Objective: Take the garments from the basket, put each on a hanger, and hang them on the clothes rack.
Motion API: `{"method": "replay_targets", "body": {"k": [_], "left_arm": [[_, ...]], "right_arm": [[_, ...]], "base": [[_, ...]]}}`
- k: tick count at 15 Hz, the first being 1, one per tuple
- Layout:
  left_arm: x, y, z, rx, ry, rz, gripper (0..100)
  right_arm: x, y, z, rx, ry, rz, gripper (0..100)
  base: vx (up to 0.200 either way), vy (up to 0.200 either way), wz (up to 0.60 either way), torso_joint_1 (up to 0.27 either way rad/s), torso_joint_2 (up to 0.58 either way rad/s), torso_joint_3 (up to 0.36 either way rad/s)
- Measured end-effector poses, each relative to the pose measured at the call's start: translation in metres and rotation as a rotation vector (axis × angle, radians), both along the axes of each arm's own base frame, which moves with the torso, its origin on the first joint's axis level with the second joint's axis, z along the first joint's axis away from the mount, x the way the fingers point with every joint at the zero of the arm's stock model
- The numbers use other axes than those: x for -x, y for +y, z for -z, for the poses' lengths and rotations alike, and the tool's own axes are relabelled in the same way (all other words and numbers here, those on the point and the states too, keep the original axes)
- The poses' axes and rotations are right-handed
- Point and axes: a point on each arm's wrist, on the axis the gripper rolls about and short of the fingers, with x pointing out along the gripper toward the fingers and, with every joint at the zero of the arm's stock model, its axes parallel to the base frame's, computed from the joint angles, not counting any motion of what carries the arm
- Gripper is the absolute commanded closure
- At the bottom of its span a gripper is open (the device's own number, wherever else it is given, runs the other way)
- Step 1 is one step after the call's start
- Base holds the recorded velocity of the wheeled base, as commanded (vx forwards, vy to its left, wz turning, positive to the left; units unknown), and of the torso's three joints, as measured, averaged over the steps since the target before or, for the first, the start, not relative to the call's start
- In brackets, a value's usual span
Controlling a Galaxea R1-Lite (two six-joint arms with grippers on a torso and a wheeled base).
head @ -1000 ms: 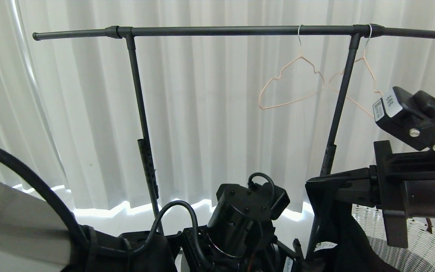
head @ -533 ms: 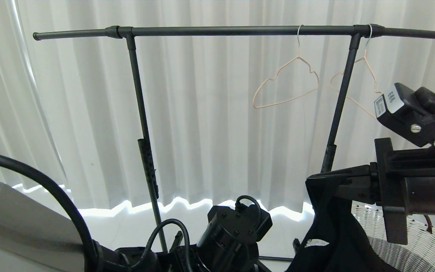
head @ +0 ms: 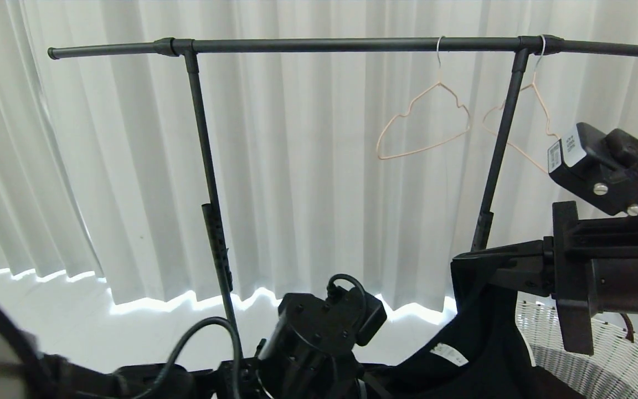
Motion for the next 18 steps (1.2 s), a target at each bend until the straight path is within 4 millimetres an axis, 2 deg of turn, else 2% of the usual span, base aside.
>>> {"method": "replay_targets", "body": {"k": [2, 5, 6, 8, 9, 11, 13, 16, 18], "left_arm": [[0.014, 0.022, -0.033, 0.035, -0.032, -0.003, 100], [0.048, 0.074, -0.085, -0.026, 0.002, -0.005, 100], [0.057, 0.091, -0.110, -0.025, -0.007, -0.010, 100], [0.065, 0.116, -0.153, -0.019, -0.085, -0.048, 100], [0.061, 0.123, -0.170, -0.045, -0.172, -0.089, 100], [0.046, 0.124, -0.192, -0.146, -0.326, -0.166, 100], [0.033, 0.119, -0.208, -0.174, -0.390, -0.208, 100], [0.021, 0.108, -0.236, -0.111, -0.445, -0.231, 100], [0.018, 0.105, -0.245, -0.083, -0.463, -0.225, 100]], "right_arm": [[0.000, 0.001, -0.006, -0.016, -0.015, -0.002, 100], [0.000, 0.001, -0.014, -0.034, -0.036, -0.003, 100], [0.000, 0.001, -0.014, -0.034, -0.040, -0.002, 100], [-0.001, 0.000, -0.014, -0.017, -0.052, 0.029, 100], [-0.004, -0.002, -0.013, 0.005, -0.068, 0.099, 100], [-0.007, -0.005, -0.014, 0.029, -0.096, 0.202, 100], [-0.010, -0.008, -0.020, 0.015, -0.111, 0.228, 100], [-0.014, -0.014, -0.049, -0.065, -0.175, 0.274, 100], [-0.014, -0.018, -0.065, -0.111, -0.211, 0.286, 100]], "base": [[0.000, 0.000, 0.00, 0.000, 0.00, 0.000], [0.000, 0.000, 0.00, 0.000, 0.00, 0.000], [0.000, 0.000, 0.00, 0.000, 0.00, 0.000], [0.000, 0.000, 0.00, 0.000, 0.00, 0.000], [0.000, 0.000, 0.00, 0.000, 0.00, 0.000], [0.000, 0.000, 0.00, 0.000, 0.00, 0.000], [0.000, 0.000, 0.00, 0.000, 0.00, 0.000], [0.000, 0.000, 0.00, 0.000, 0.00, 0.000], [0.000, 0.000, 0.00, 0.000, 0.00, 0.000]]}}
